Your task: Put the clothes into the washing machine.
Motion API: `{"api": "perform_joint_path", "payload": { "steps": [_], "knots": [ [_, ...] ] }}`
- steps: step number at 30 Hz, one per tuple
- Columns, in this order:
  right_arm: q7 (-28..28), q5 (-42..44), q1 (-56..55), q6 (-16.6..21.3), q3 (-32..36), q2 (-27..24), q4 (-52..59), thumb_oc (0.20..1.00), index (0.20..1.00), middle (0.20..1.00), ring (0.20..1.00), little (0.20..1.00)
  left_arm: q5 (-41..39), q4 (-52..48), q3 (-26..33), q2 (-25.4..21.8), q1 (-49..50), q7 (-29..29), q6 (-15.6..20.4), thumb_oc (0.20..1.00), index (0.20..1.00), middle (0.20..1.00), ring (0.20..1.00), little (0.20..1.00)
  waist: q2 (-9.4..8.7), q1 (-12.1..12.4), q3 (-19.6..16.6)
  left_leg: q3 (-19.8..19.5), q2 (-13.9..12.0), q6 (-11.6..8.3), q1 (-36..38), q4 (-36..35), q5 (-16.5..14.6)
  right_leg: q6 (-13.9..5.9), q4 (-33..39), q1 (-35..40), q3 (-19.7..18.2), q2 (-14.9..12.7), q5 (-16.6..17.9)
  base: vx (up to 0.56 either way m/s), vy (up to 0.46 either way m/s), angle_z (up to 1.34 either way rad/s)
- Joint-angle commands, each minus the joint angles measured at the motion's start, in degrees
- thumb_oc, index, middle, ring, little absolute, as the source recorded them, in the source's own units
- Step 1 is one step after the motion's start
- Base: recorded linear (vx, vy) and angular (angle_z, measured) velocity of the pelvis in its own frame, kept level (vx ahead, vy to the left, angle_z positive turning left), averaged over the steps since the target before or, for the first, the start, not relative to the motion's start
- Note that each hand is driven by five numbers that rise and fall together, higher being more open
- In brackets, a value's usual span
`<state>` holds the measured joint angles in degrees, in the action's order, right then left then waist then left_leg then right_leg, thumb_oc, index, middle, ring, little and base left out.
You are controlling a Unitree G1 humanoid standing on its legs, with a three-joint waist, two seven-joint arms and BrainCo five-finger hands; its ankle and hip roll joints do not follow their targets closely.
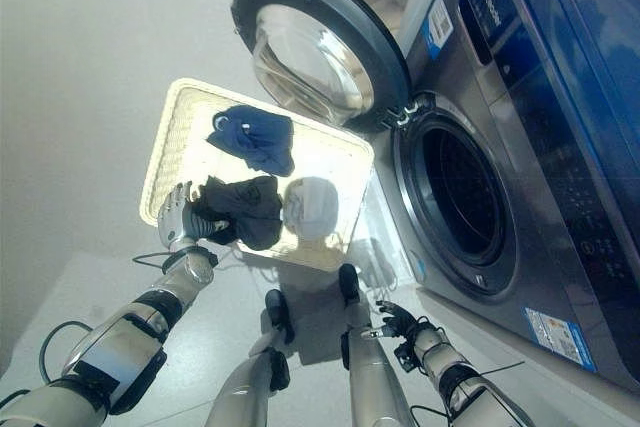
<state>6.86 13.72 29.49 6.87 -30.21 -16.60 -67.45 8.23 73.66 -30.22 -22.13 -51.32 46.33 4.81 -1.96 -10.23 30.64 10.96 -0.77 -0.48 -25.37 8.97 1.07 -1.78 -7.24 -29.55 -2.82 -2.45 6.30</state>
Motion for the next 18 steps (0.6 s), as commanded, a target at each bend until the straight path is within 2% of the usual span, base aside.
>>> {"api": "perform_joint_path", "payload": {
  "steps": [1, 5, 6, 8, 9, 11, 14, 17, 18],
  "knots": [
    [-0.5, 2.3, -0.1, 2.1, -3.4, 0.1, 2.4, 1.000, 1.000, 1.000, 1.000, 1.000, 1.9, 1.9, 0.2, -2.8, -3.4, 1.1, -0.8, 1.000, 1.000, 1.000, 1.000, 1.000, -3.33, -0.5, -0.8, 0.6, 4.9, 1.09, -6.4, 14.1, -9.3, -2.55, -1.6, -4.1, -0.3, 1.4, -0.7, 0.01, -0.006, -0.10],
    [-1.2, 3.7, 0.4, 2.2, -3.9, 0.0, 4.0, 1.000, 1.000, 1.000, 1.000, 1.000, 1.3, 2.4, -0.8, -3.1, -5.4, -0.9, -1.8, 1.000, 1.000, 1.000, 1.000, 1.000, -3.64, -1.0, -0.8, 0.3, 5.1, 0.93, -9.2, 15.1, -9.3, -2.39, -2.1, -6.8, -0.4, 1.6, -0.4, 0.01, -0.006, -0.07],
    [-2.0, 4.7, 0.6, 2.5, -4.3, -0.1, 5.3, 1.000, 1.000, 1.000, 1.000, 1.000, 1.4, 3.1, -1.8, -2.9, -6.8, -4.2, -4.4, 1.000, 1.000, 1.000, 1.000, 1.000, -3.76, -1.6, -0.8, -0.1, 5.3, 0.90, -11.4, 16.1, -9.3, -2.28, -2.7, -8.9, -0.5, 1.9, -0.1, 0.02, -0.012, -0.06],
    [-2.1, 5.7, 0.8, 2.6, -4.4, -0.5, 6.4, 1.000, 1.000, 1.000, 1.000, 1.000, 0.9, 4.2, -3.4, -2.8, -7.9, -7.9, -7.3, 1.000, 1.000, 1.000, 1.000, 1.000, -3.90, -2.1, -0.8, -0.4, 5.4, 0.86, -13.3, 17.1, -9.3, -2.23, -3.4, -10.8, -0.5, 2.0, 0.1, 0.01, -0.007, 0.03],
    [-2.1, 6.2, 0.8, 2.5, -4.3, -0.7, 7.6, 1.000, 1.000, 1.000, 1.000, 1.000, 1.5, 5.5, -4.6, -2.5, -8.6, -11.5, -10.9, 1.000, 1.000, 1.000, 1.000, 1.000, -4.11, -2.5, -0.8, -0.6, 5.5, 0.87, -14.7, 17.7, -9.3, -2.17, -3.7, -12.2, -0.5, 2.1, 0.3, 0.01, -0.013, 0.08],
    [-2.2, 6.5, 1.0, 2.2, -4.4, -0.7, 8.1, 1.000, 1.000, 1.000, 1.000, 1.000, 1.1, 6.0, -5.3, -2.3, -8.9, -13.3, -12.4, 1.000, 1.000, 1.000, 1.000, 1.000, -4.22, -2.7, -0.8, -0.7, 5.6, 0.87, -15.6, 18.0, -9.3, -2.11, -3.9, -13.1, -0.6, 2.1, 0.5, 0.01, -0.005, 0.02],
    [-2.4, 6.9, 1.2, 1.7, -4.8, -1.0, 9.5, 1.000, 1.000, 1.000, 1.000, 1.000, -0.1, 7.6, -6.2, -1.8, -10.1, -22.4, -18.2, 1.000, 1.000, 1.000, 1.000, 1.000, -4.67, -3.5, -0.8, -1.5, 5.7, 0.94, -18.1, 18.6, -9.3, -1.99, -4.3, -15.7, -0.8, 2.3, 1.0, 0.02, -0.009, -0.03],
    [-2.5, 6.9, 1.1, 1.6, -4.8, -1.1, 9.8, 1.000, 1.000, 1.000, 1.000, 1.000, 0.1, 7.9, -6.5, -1.5, -10.2, -24.2, -19.0, 1.000, 1.000, 1.000, 1.000, 1.000, -4.69, -3.6, -0.8, -1.6, 5.8, 0.94, -18.4, 18.6, -9.2, -1.94, -4.3, -16.2, -0.9, 2.4, 1.0, 0.01, -0.003, -0.02],
    [-2.6, 6.7, 1.0, 1.2, -4.8, -1.4, 10.5, 1.000, 1.000, 1.000, 1.000, 1.000, 1.7, 8.1, -7.1, -1.0, -10.1, -27.2, -21.5, 1.000, 1.000, 1.000, 1.000, 1.000, -4.71, -3.9, -0.8, -1.9, 5.9, 0.92, -19.2, 18.5, -9.0, -1.85, -4.5, -17.0, -1.0, 2.5, 1.2, 0.00, 0.000, 0.00]
  ]
}}
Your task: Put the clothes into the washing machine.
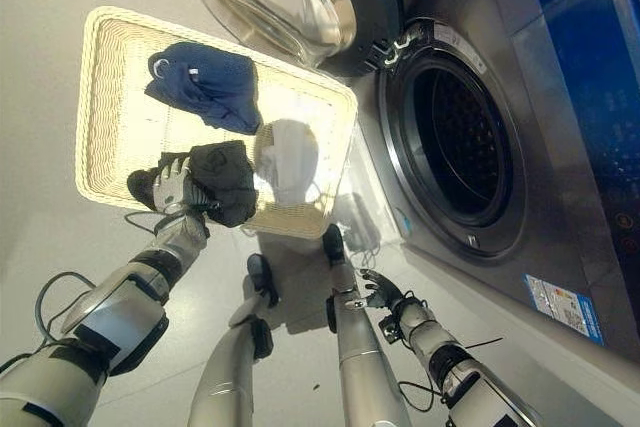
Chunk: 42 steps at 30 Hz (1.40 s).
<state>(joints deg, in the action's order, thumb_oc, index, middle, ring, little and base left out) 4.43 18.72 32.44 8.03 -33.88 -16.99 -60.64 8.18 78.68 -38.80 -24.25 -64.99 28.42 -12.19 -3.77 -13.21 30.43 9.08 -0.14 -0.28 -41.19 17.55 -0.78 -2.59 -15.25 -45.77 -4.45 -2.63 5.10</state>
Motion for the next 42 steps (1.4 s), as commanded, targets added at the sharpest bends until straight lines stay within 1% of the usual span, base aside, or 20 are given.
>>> {"api": "perform_joint_path", "payload": {
  "steps": [1, 2, 3, 4, 7, 8, 13, 15, 17, 18, 22, 23, 24, 25, 28, 32, 34, 35, 37, 42],
  "knots": [
    [-0.1, 2.2, -2.0, 0.1, -1.0, -1.5, 3.9, 1.000, 1.000, 1.000, 1.000, 1.000, 4.8, 3.1, 0.2, 1.5, 3.4, -13.5, -7.3, 0.341, 0.341, 0.341, 0.341, 0.341, -2.90, -1.2, -0.6, -0.3, 5.4, 0.71, -3.8, 9.6, -6.8, -0.93, 3.3, -1.5, 0.6, 3.0, 2.4, 0.02, -0.003, -0.04],
    [0.0, 2.3, -2.0, 0.1, -1.0, -1.5, 3.9, 1.000, 1.000, 1.000, 1.000, 1.000, 5.2, 3.2, -0.1, 1.5, 3.4, -14.1, -7.9, 0.231, 0.231, 0.231, 0.231, 0.231, -2.89, -1.2, -0.6, -0.3, 5.4, 0.69, -3.9, 9.6, -6.7, -0.91, 3.2, -1.6, 0.5, 3.0, 2.4, 0.01, -0.002, -0.05],
    [0.1, 2.6, -2.0, 0.1, -0.9, -1.8, 3.9, 1.000, 1.000, 1.000, 1.000, 1.000, 6.3, 3.1, -0.9, 1.7, 3.4, -16.0, -9.4, 0.200, 0.200, 0.200, 0.200, 0.200, -2.86, -1.3, -0.6, -0.4, 5.5, 0.66, -4.0, 9.5, -6.6, -0.85, 3.2, -1.8, 0.5, 3.1, 2.4, 0.01, -0.001, -0.06],
    [0.4, 2.9, -2.0, 0.0, -0.5, -2.3, 4.0, 1.000, 1.000, 1.000, 1.000, 1.000, 8.5, 3.0, -2.0, 2.0, 3.6, -19.1, -11.7, 0.200, 0.200, 0.200, 0.200, 0.200, -2.74, -1.4, -0.6, -0.5, 5.5, 0.56, -4.1, 9.1, -6.2, -0.76, 3.1, -1.9, 0.5, 3.1, 2.3, 0.00, -0.001, -0.05],
    [0.5, 2.9, -2.1, 0.1, -0.4, -2.4, 4.1, 1.000, 1.000, 1.000, 1.000, 1.000, 9.2, 3.0, -2.3, 2.1, 3.7, -19.9, -12.5, 0.200, 0.200, 0.200, 0.200, 0.200, -2.65, -1.5, -0.6, -0.6, 5.5, 0.51, -4.0, 9.0, -6.1, -0.71, 3.1, -1.9, 0.5, 3.1, 2.3, 0.00, 0.000, -0.01],
    [0.9, 2.8, -2.0, 0.7, 0.0, -2.9, 3.5, 1.000, 1.000, 1.000, 1.000, 1.000, 12.1, 3.2, -3.5, 2.8, 4.1, -22.5, -14.9, 0.200, 0.200, 0.200, 0.200, 0.200, -2.24, -1.4, -0.6, -0.9, 5.6, 0.23, -3.1, 7.5, -5.0, -0.53, 3.2, -1.1, 0.7, 3.2, 2.3, 0.00, 0.000, 0.00],
    [1.4, 2.8, -1.8, 1.8, 0.3, -3.2, 2.6, 1.000, 1.000, 1.000, 1.000, 1.000, 13.4, 3.5, -3.7, 3.2, 5.3, -21.0, -15.6, 0.200, 0.200, 0.200, 0.200, 0.200, -1.53, -0.7, -0.6, -1.3, 5.5, -0.22, -0.7, 5.0, -3.5, -0.26, 3.7, 1.0, 1.1, 3.2, 1.9, 0.00, 0.000, 0.00],
    [1.3, 3.2, -1.6, 2.5, 0.5, -3.0, 2.2, 1.000, 1.000, 1.000, 1.000, 1.000, 11.1, 3.7, -3.0, 3.2, 6.0, -17.2, -14.4, 0.200, 0.200, 0.200, 0.200, 0.200, -1.13, -0.2, -0.6, -1.7, 5.4, -0.52, 0.9, 3.5, -2.4, -0.09, 4.1, 2.5, 1.6, 3.2, 1.8, -0.02, -0.018, -0.01],
    [1.0, 4.2, -1.4, 3.1, 0.5, -2.9, 2.3, 1.000, 1.000, 1.000, 1.000, 1.000, 6.3, 3.7, -1.8, 2.7, 6.6, -14.0, -11.6, 0.200, 0.200, 0.200, 0.200, 0.200, -0.77, 0.4, -0.6, -2.2, 5.2, -0.79, 2.5, 2.4, -1.6, 0.01, 4.5, 4.1, 2.1, 3.1, 1.7, 0.00, 0.000, 0.00],
    [0.7, 5.4, -1.4, 3.9, 0.8, -2.8, 2.5, 1.000, 1.000, 1.000, 1.000, 1.000, 1.5, 3.7, -0.1, 2.1, 7.1, -11.1, -7.0, 0.200, 0.200, 0.200, 0.200, 0.200, -0.48, 0.9, -0.6, -2.5, 5.1, -0.97, 3.8, 1.5, -1.0, 0.09, 4.8, 5.4, 2.5, 3.1, 1.5, 0.00, 0.000, 0.00],
    [-0.2, 7.5, -1.4, 5.6, 2.0, -3.2, 4.8, 1.000, 1.000, 1.000, 1.000, 1.000, -6.9, 2.6, 3.3, 0.7, 8.2, -5.5, 1.6, 0.200, 0.200, 0.200, 0.200, 0.200, 0.15, 1.7, -0.6, -3.1, 4.7, -1.24, 6.1, -0.6, 0.1, 0.09, 5.4, 7.7, 3.2, 3.2, 1.0, -0.03, -0.015, 0.09],
    [-0.9, 9.9, -1.5, 6.3, 3.2, -4.2, 7.8, 1.000, 1.000, 1.000, 1.000, 1.000, -11.6, 0.6, 5.5, -1.1, 9.2, -2.2, 7.8, 0.200, 0.200, 0.200, 0.200, 0.200, 0.66, 2.4, -0.6, -3.7, 4.4, -1.54, 8.2, -2.3, 0.9, 0.06, 5.9, 9.7, 3.8, 3.2, 0.6, -0.04, -0.021, 0.14],
    [-0.9, 9.9, -1.5, 6.3, 3.2, -4.2, 7.8, 1.000, 1.000, 1.000, 1.000, 1.000, -11.6, 0.6, 5.5, -1.1, 9.2, -2.2, 7.8, 0.200, 0.200, 0.200, 0.200, 0.200, 0.66, 2.4, -0.6, -3.7, 4.4, -1.54, 8.2, -2.3, 0.9, 0.06, 5.9, 9.7, 3.8, 3.2, 0.6, -0.06, -0.038, 0.15],
    [-2.2, 11.6, -1.9, 7.4, 4.3, -5.0, 11.2, 1.000, 1.000, 1.000, 1.000, 1.000, -13.9, -2.6, 7.1, -2.5, 10.3, 1.0, 11.4, 0.200, 0.200, 0.200, 0.200, 0.200, 1.06, 3.0, -0.6, -4.2, 4.2, -1.73, 9.7, -3.4, 1.3, -0.02, 6.3, 11.2, 4.3, 3.2, 0.3, -0.06, -0.037, 0.10],
    [-6.0, 13.3, -2.8, 7.9, 6.6, -5.6, 18.4, 1.000, 1.000, 1.000, 1.000, 1.000, -16.0, -12.0, 10.1, -4.9, 13.5, 4.5, 13.2, 0.200, 0.200, 0.200, 0.200, 0.200, 1.91, 4.2, -0.6, -5.0, 4.0, -1.92, 11.6, -5.0, 1.8, 0.01, 6.5, 13.2, 5.0, 3.2, -0.4, -0.08, -0.044, 0.15],
    [-10.6, 14.3, -4.0, 9.8, 9.5, -5.2, 26.1, 1.000, 1.000, 1.000, 1.000, 1.000, -15.1, -24.5, 13.6, -5.1, 18.8, 7.8, 16.1, 0.200, 0.200, 0.200, 0.200, 0.200, 2.93, 6.0, -0.6, -6.1, 3.7, -2.04, 14.4, -7.7, 2.6, -0.11, 6.8, 15.9, 6.1, 2.9, -1.2, -0.07, -0.055, 0.23],
    [-11.2, 14.6, -4.0, 9.9, 9.9, -5.0, 27.6, 1.000, 1.000, 1.000, 1.000, 1.000, -13.9, -27.0, 14.2, -4.9, 19.8, 8.2, 16.8, 0.200, 0.200, 0.200, 0.200, 0.200, 3.14, 6.4, -0.6, -6.2, 3.7, -2.03, 15.1, -8.5, 2.8, -0.14, 6.9, 16.5, 6.5, 2.8, -1.4, -0.07, -0.047, 0.25],
    [-11.7, 14.2, -4.2, 10.1, 10.8, -4.8, 30.6, 1.000, 1.000, 1.000, 1.000, 1.000, -10.6, -32.1, 14.5, -4.6, 22.0, 7.6, 19.8, 0.200, 0.200, 0.200, 0.200, 0.200, 3.54, 7.3, -0.6, -6.5, 3.7, -1.95, 16.7, -10.4, 3.2, -0.25, 7.6, 18.0, 7.3, 2.6, -1.5, -0.07, -0.038, 0.20],
    [-11.1, 14.3, -4.5, 10.1, 11.3, -4.7, 31.9, 1.000, 1.000, 1.000, 1.000, 1.000, -7.8, -34.8, 14.0, -4.8, 22.9, 7.1, 19.6, 0.200, 0.200, 0.200, 0.200, 0.200, 3.79, 7.7, -0.6, -6.6, 3.6, -1.96, 17.6, -11.3, 3.4, -0.37, 7.9, 18.9, 7.7, 2.5, -1.6, -0.06, -0.029, 0.21],
    [-8.6, 13.2, -4.7, 8.5, 10.5, -4.6, 36.6, 1.000, 1.000, 1.000, 1.000, 1.000, -7.2, -44.6, 10.5, -6.6, 25.3, -1.8, 23.4, 0.200, 0.200, 0.200, 0.200, 0.200, 4.56, 8.6, -0.6, -6.4, 3.6, -1.78, 21.1, -14.4, 3.9, -0.59, 8.9, 21.9, 8.8, 2.2, -2.0, -0.05, -0.005, 0.18]
  ]
}}
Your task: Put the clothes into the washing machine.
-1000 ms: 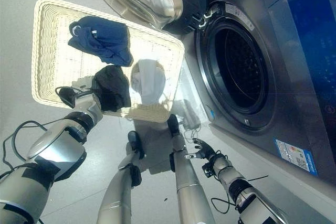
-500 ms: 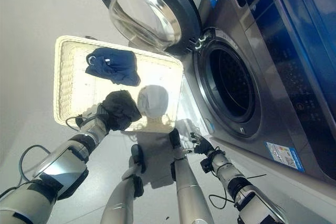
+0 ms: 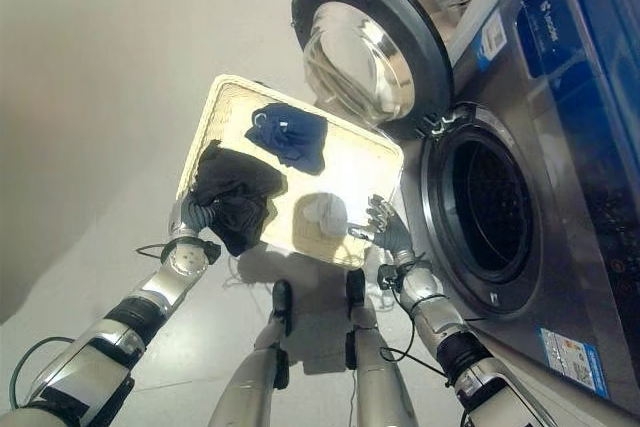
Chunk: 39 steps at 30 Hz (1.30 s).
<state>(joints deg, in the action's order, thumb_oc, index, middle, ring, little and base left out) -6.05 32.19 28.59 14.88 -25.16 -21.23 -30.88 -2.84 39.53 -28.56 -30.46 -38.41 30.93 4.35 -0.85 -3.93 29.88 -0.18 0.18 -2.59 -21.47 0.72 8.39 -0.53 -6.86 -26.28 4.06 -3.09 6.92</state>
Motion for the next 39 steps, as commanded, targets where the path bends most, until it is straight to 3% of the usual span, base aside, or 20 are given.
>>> {"api": "perform_joint_path", "payload": {
  "steps": [1, 8, 17, 18, 27, 31, 33, 34, 35, 36, 37, 39],
  "knots": [
    [2.7, -0.9, -1.0, 1.4, 1.2, -0.4, 7.8, 1.000, 1.000, 1.000, 1.000, 1.000, 3.4, -7.1, -0.6, -0.7, -0.5, -7.0, 8.3, 0.200, 0.200, 0.200, 0.200, 0.200, 1.78, -0.5, -0.1, 2.8, 3.3, 0.59, 2.1, 2.0, -5.2, -2.74, 0.8, 3.1, 0.5, 2.5, -3.8, -0.02, 0.002, 0.08],
    [7.2, -1.3, -1.5, -1.4, -2.4, 0.1, 11.1, 1.000, 1.000, 1.000, 1.000, 1.000, -2.2, -14.5, -3.9, -0.8, 4.8, -21.5, 13.9, 0.200, 0.200, 0.200, 0.200, 0.200, 2.24, 0.5, -0.6, 2.6, 3.7, 0.78, 4.3, 0.7, -5.2, -3.16, 2.1, 5.7, 1.3, 2.0, -3.7, -0.01, -0.003, 0.07],
    [12.0, 1.2, 1.3, -7.4, -7.1, -0.6, 11.2, 1.000, 1.000, 1.000, 1.000, 1.000, -6.5, -17.9, -6.9, -1.9, 4.6, -31.2, 16.7, 0.200, 0.200, 0.200, 0.200, 0.200, 2.25, 1.1, -0.6, 2.6, 3.7, 0.78, 5.9, -0.7, -4.9, -3.44, 3.4, 7.2, 1.6, 1.9, -3.5, 0.00, -0.001, 0.02],
    [12.1, 1.6, 1.8, -8.2, -8.0, -0.9, 11.0, 1.000, 1.000, 1.000, 1.000, 1.000, -8.8, -18.9, -7.4, -2.1, 4.3, -34.6, 17.0, 0.200, 0.200, 0.200, 0.200, 0.200, 2.20, 1.1, -0.6, 2.7, 3.7, 0.79, 6.0, -0.9, -4.8, -3.49, 3.6, 7.3, 1.7, 1.9, -3.4, 0.00, 0.000, 0.00],
    [14.9, 6.3, 1.8, -12.1, -9.9, -1.1, 10.2, 1.000, 1.000, 1.000, 1.000, 1.000, -16.7, -22.3, -8.5, -2.3, 3.7, -42.7, 15.6, 0.200, 0.200, 0.200, 0.200, 0.200, 1.94, 1.1, -0.5, 3.2, 3.5, 0.79, 6.8, -1.6, -4.7, -3.49, 4.1, 8.0, 1.7, 2.2, -3.2, 0.00, -0.011, 0.00],
    [17.8, 9.3, 1.4, -15.9, -11.3, -0.8, 10.1, 1.000, 1.000, 1.000, 1.000, 1.000, -20.6, -23.6, -8.7, -1.9, 3.7, -45.3, 15.0, 0.200, 0.200, 0.200, 0.200, 0.200, 1.84, 1.0, -0.3, 3.5, 3.3, 0.74, 6.9, -1.8, -4.5, -3.39, 4.5, 8.2, 1.7, 2.3, -3.1, 0.00, -0.002, -0.01],
    [19.2, 9.4, 1.3, -17.5, -11.7, -0.8, 10.1, 0.809, 0.809, 0.809, 0.809, 0.809, -23.8, -23.9, -8.6, -1.7, 4.0, -47.4, 14.7, 0.200, 0.200, 0.200, 0.200, 0.200, 1.77, 1.1, -0.2, 3.6, 3.3, 0.70, 6.9, -1.9, -4.5, -3.33, 4.6, 8.2, 1.6, 2.4, -3.0, 0.00, 0.000, 0.00],
    [19.5, 9.2, 1.4, -17.8, -11.9, -0.8, 10.0, 0.777, 0.777, 0.777, 0.777, 0.777, -24.5, -24.0, -8.6, -1.6, 4.0, -47.9, 14.6, 0.200, 0.200, 0.200, 0.200, 0.200, 1.76, 1.0, -0.2, 3.6, 3.3, 0.70, 6.8, -1.9, -4.4, -3.31, 4.7, 8.2, 1.6, 2.4, -3.0, 0.00, 0.000, 0.00],
    [21.1, 8.9, 1.5, -19.2, -12.6, -0.9, 9.6, 0.564, 0.564, 0.564, 0.564, 0.564, -28.5, -24.5, -8.3, -1.0, 4.3, -50.5, 13.9, 0.200, 0.200, 0.200, 0.200, 0.200, 1.78, 1.1, -0.1, 3.6, 3.3, 0.69, 6.8, -2.1, -4.3, -3.25, 4.9, 8.2, 1.7, 2.4, -2.8, 0.00, 0.000, 0.00],
    [21.7, 8.9, 1.5, -19.8, -12.7, -0.9, 9.6, 0.529, 0.529, 0.529, 0.529, 0.529, -29.5, -24.6, -8.2, -0.9, 4.4, -51.1, 13.7, 0.200, 0.200, 0.200, 0.200, 0.200, 1.78, 1.2, -0.1, 3.6, 3.2, 0.69, 6.8, -2.2, -4.3, -3.25, 4.9, 8.2, 1.7, 2.4, -2.8, 0.00, 0.000, 0.00],
    [23.6, 8.9, 1.6, -20.7, -13.5, -1.2, 9.1, 0.216, 0.216, 0.216, 0.216, 0.216, -32.2, -24.9, -8.1, -0.3, 4.8, -53.1, 13.1, 0.200, 0.200, 0.200, 0.200, 0.200, 1.76, 1.2, -0.1, 3.6, 3.2, 0.67, 6.7, -2.2, -4.3, -3.21, 5.0, 8.0, 1.7, 2.4, -2.8, 0.00, 0.000, 0.00],
    [26.1, 9.4, 1.8, -22.9, -14.5, -1.4, 8.6, 0.200, 0.200, 0.200, 0.200, 0.200, -35.2, -25.3, -8.2, 0.2, 4.9, -54.4, 12.4, 0.200, 0.200, 0.200, 0.200, 0.200, 1.76, 1.4, -0.1, 3.6, 3.2, 0.67, 6.5, -2.3, -4.2, -3.14, 5.1, 8.0, 1.9, 2.4, -2.7, 0.00, -0.017, -0.01]
  ]
}}
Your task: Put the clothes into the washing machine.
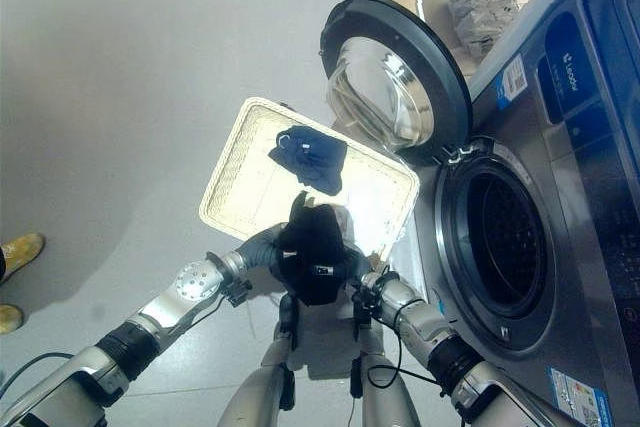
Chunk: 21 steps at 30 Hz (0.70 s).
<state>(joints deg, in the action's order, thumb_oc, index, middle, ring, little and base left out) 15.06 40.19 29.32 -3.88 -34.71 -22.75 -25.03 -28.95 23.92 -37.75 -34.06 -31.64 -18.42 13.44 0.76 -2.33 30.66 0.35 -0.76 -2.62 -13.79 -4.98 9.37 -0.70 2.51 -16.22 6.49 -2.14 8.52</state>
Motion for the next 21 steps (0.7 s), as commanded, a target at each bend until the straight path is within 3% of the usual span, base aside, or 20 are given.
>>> {"api": "perform_joint_path", "payload": {
  "steps": [1, 5, 8, 10, 11, 12, 13, 17, 20, 21],
  "knots": [
    [5.5, 1.5, 1.2, -4.5, -5.1, 0.1, 2.7, 0.200, 0.200, 0.200, 0.200, 0.200, -9.7, -9.6, 1.0, 3.9, -1.8, -5.3, 3.3, 0.200, 0.200, 0.200, 0.200, 0.200, 0.15, -0.2, -0.9, 3.0, 4.1, 0.69, -1.2, 3.4, -5.1, -2.96, -4.2, -2.1, -0.5, 1.4, -4.3, 0.00, -0.033, 0.00],
    [13.5, 3.0, 1.4, -11.4, -6.7, -0.3, 0.8, 0.200, 0.200, 0.200, 0.200, 0.200, -12.8, -10.2, 1.0, 4.8, -1.6, -5.9, 3.6, 0.200, 0.200, 0.200, 0.200, 0.200, 0.11, 0.2, -0.9, 2.7, 4.3, 0.69, -1.7, 3.5, -5.0, -2.82, -4.2, -2.5, -0.3, 1.4, -4.2, 0.01, -0.025, 0.01],
    [15.9, 6.0, 0.9, -13.1, -7.3, 0.0, 0.0, 0.200, 0.200, 0.200, 0.200, 0.200, -12.9, -10.2, 0.9, 5.3, -1.5, -5.5, 3.8, 0.200, 0.200, 0.200, 0.200, 0.200, 0.10, 0.4, -0.9, 2.5, 4.4, 0.71, -1.9, 3.4, -4.8, -2.74, -4.0, -2.6, -0.3, 1.4, -4.1, 0.00, -0.011, 0.00],
    [15.0, 15.7, -0.2, -13.9, -6.6, 1.3, -0.7, 0.200, 0.200, 0.200, 0.200, 0.200, -11.5, -10.6, 0.7, 5.6, -1.2, -3.1, 3.5, 0.200, 0.200, 0.200, 0.200, 0.200, 0.22, 0.5, -0.9, 2.2, 4.6, 0.76, -2.0, 3.5, -4.7, -2.71, -4.1, -2.7, -0.4, 1.4, -4.1, 0.01, -0.032, 0.01],
    [15.2, 17.5, -0.6, -14.0, -6.2, 2.1, -1.1, 0.200, 0.200, 0.200, 0.200, 0.200, -10.8, -10.5, 0.7, 5.8, -1.2, -1.7, 3.3, 0.420, 0.420, 0.420, 0.420, 0.420, 0.28, 0.5, -0.9, 2.3, 4.6, 0.76, -2.1, 3.6, -4.7, -2.70, -4.2, -2.8, -0.4, 1.4, -4.1, 0.00, 0.000, 0.00],
    [15.3, 18.7, -1.0, -14.0, -6.0, 2.7, -1.2, 0.200, 0.200, 0.200, 0.200, 0.200, -10.0, -10.5, 0.8, 5.9, -1.0, -0.1, 3.1, 0.859, 0.859, 0.859, 0.859, 0.859, 0.30, 0.5, -0.9, 2.3, 4.6, 0.75, -2.3, 3.7, -4.7, -2.70, -4.4, -3.1, -0.4, 1.4, -4.1, 0.00, 0.000, 0.00],
    [15.4, 22.1, -2.0, -14.0, -5.5, 3.8, -1.2, 0.200, 0.200, 0.200, 0.200, 0.200, -7.4, -9.9, 1.0, 6.4, -0.8, 4.4, 2.6, 1.000, 1.000, 1.000, 1.000, 1.000, 0.36, 0.4, -0.9, 2.2, 4.6, 0.76, -2.7, 3.9, -4.7, -2.69, -4.7, -3.5, -0.5, 1.4, -4.2, 0.00, 0.000, 0.00],
    [14.8, 28.4, -4.0, -13.4, -4.3, 5.5, -1.2, 0.200, 0.200, 0.200, 0.200, 0.200, -0.7, -8.6, 1.9, 7.0, 0.1, 14.5, 2.8, 1.000, 1.000, 1.000, 1.000, 1.000, 0.55, 0.1, -0.9, 2.1, 4.9, 0.88, -3.4, 4.0, -4.6, -2.69, -4.9, -4.2, -0.7, 1.3, -4.1, 0.00, -0.002, -0.01],
    [14.7, 31.9, -5.3, -11.7, -3.3, 6.4, -1.3, 0.200, 0.200, 0.200, 0.200, 0.200, 3.9, -7.2, 3.0, 7.2, 1.1, 25.3, 2.9, 1.000, 1.000, 1.000, 1.000, 1.000, 0.94, 0.1, -0.9, 2.2, 5.0, 0.89, -4.0, 4.2, -4.5, -2.67, -5.2, -4.9, -0.8, 1.1, -4.2, 0.00, -0.008, -0.02],
    [15.2, 34.1, -5.5, -10.8, -2.7, 6.5, -2.0, 0.200, 0.200, 0.200, 0.200, 0.200, 7.3, -6.5, 3.6, 7.3, 1.4, 31.3, 2.1, 1.000, 1.000, 1.000, 1.000, 1.000, 1.11, 0.1, -0.9, 2.2, 5.0, 0.92, -4.1, 4.2, -4.5, -2.67, -5.3, -5.0, -0.8, 1.0, -4.2, 0.02, -0.048, -0.10]
  ]
}}
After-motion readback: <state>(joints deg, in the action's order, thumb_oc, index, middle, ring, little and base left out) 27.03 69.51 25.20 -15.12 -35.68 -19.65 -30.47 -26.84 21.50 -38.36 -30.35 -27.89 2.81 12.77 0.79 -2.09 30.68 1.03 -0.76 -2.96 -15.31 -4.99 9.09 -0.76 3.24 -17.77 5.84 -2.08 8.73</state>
